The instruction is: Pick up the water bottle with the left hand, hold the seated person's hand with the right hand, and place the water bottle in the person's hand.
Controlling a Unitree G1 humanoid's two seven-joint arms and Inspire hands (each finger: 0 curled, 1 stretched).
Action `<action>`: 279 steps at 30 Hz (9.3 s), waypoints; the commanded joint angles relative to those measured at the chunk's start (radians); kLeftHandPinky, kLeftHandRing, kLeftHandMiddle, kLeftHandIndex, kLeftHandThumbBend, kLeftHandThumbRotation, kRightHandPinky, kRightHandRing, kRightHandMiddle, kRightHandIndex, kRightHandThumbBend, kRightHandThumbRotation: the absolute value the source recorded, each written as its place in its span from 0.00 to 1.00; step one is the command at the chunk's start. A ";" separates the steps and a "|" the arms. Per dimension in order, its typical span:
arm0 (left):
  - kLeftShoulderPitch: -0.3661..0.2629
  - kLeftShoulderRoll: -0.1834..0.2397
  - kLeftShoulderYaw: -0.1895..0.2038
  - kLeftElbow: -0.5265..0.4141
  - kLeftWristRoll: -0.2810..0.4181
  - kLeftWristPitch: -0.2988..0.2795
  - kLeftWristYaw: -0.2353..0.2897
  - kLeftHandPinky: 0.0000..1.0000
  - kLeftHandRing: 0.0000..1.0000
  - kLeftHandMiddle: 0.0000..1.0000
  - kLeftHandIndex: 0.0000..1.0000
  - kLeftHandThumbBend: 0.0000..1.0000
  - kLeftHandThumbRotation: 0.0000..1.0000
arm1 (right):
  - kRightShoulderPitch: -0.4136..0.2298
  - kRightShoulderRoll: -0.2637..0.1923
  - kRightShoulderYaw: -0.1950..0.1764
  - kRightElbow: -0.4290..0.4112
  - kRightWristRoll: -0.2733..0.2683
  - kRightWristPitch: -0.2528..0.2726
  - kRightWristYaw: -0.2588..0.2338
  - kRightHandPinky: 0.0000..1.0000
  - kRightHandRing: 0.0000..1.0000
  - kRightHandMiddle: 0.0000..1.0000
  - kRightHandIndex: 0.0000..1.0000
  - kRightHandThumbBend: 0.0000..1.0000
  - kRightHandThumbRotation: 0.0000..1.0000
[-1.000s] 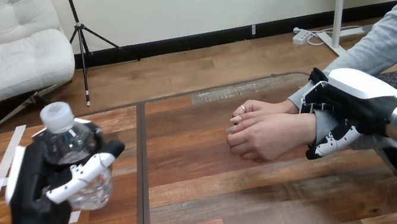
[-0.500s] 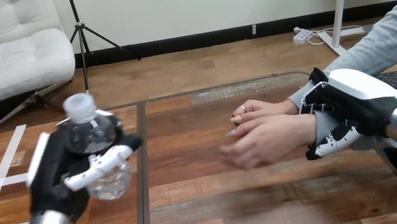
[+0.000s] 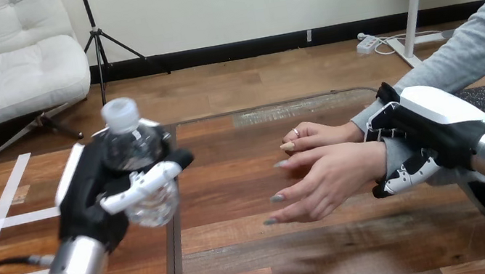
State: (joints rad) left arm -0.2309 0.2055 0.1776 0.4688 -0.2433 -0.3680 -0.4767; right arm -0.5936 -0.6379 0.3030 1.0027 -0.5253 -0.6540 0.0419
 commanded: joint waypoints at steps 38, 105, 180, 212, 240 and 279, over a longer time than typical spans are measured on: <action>-0.279 -0.100 -0.035 0.173 0.011 -0.061 -0.028 0.27 0.32 0.37 0.40 0.62 0.00 | 0.016 -0.015 -0.062 -0.172 0.055 -0.050 0.024 0.37 0.39 0.44 0.46 0.79 0.00; -0.234 -0.270 -0.141 0.172 0.017 -0.030 -0.056 0.28 0.33 0.37 0.40 0.67 0.00 | 0.012 -0.006 -0.063 -0.204 0.064 -0.017 0.035 0.37 0.40 0.44 0.45 0.78 0.00; -0.194 -0.307 -0.161 0.155 -0.009 -0.052 -0.058 0.31 0.36 0.40 0.40 0.67 0.00 | 0.017 -0.006 -0.060 -0.196 0.061 -0.011 0.032 0.38 0.40 0.45 0.46 0.78 0.00; -0.198 -0.229 -0.198 0.143 0.111 -0.026 -0.027 0.90 0.87 0.87 0.85 1.00 0.54 | 0.024 -0.013 -0.062 -0.197 0.060 -0.024 0.027 0.37 0.40 0.45 0.46 0.79 0.00; -0.176 -0.211 -0.185 0.075 0.071 0.044 -0.049 0.60 0.75 0.79 0.79 0.95 0.76 | 0.021 -0.017 -0.060 -0.178 0.053 -0.033 0.016 0.37 0.40 0.44 0.46 0.80 0.00; -0.169 -0.175 -0.168 0.037 0.036 0.074 -0.075 0.77 0.82 0.84 0.84 0.80 0.83 | 0.024 -0.017 -0.062 -0.186 0.056 -0.024 0.024 0.37 0.39 0.44 0.45 0.79 0.00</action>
State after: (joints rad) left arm -0.3675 0.0170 -0.0110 0.5463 -0.1896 -0.2780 -0.5528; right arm -0.5397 -0.6427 0.2650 0.8432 -0.4788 -0.6603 0.0793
